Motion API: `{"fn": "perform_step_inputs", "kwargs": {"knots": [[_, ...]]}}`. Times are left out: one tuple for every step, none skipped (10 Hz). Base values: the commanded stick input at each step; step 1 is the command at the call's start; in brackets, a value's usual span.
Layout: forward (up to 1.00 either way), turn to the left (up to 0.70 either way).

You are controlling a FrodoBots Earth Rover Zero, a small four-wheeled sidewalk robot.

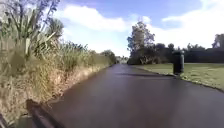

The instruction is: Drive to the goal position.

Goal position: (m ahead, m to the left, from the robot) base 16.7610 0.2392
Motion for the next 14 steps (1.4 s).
{"fn": "perform_step_inputs", "kwargs": {"knots": [[1.00, 0.00], [1.00, 0.00], [1.00, 0.00], [1.00, 0.00], [1.00, 0.00], [1.00, 0.00], [1.00, 0.00], [1.00, 0.00], [1.00, 0.00], [1.00, 0.00], [1.00, 0.00], [0.74, 0.00], [0.69, 0.00], [0.69, 0.00]]}}
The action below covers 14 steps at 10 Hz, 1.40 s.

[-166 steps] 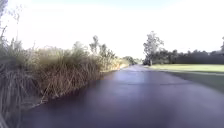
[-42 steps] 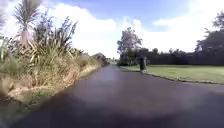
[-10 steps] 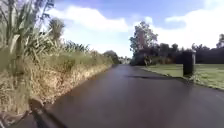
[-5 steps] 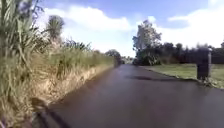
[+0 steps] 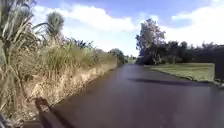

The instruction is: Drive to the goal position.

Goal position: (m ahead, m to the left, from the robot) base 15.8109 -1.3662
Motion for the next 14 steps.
{"fn": "perform_step_inputs", "kwargs": {"knots": [[0.70, 0.00], [0.44, 0.00], [0.45, 0.00], [0.20, 0.00], [0.06, 0.00], [0.06, 0.00], [0.05, 0.00], [0.05, 0.00], [0.06, 0.00], [0.06, 0.00], [0.06, 0.00], [0.06, 0.00], [0.06, 0.00], [0.06, 0.00]]}}
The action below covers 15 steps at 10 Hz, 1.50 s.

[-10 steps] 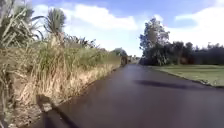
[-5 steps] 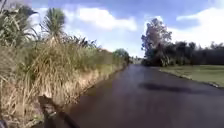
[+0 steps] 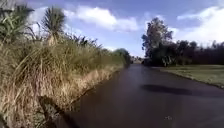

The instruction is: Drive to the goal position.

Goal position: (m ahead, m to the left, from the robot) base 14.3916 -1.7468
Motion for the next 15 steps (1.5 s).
{"fn": "perform_step_inputs", "kwargs": {"knots": [[0.06, 0.00], [0.07, 0.00], [0.06, 0.00], [0.06, 0.00], [0.06, 0.00], [0.06, 0.00], [0.06, 0.00], [0.05, 0.00], [0.06, 0.00], [0.06, 0.00], [0.06, 0.00], [0.06, 0.00], [0.06, 0.00], [0.06, 0.00], [0.06, 0.00]]}}
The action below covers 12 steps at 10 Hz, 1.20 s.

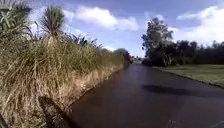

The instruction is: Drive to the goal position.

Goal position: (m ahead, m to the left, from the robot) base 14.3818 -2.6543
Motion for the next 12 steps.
{"fn": "perform_step_inputs", "kwargs": {"knots": [[0.07, 0.00], [0.07, 0.00], [0.07, 0.00], [0.07, 0.00], [0.08, 0.00], [0.13, 0.00], [0.49, -0.15], [0.94, -0.37], [0.99, -0.39], [1.00, -0.40], [1.00, -0.40], [1.00, -0.40]]}}
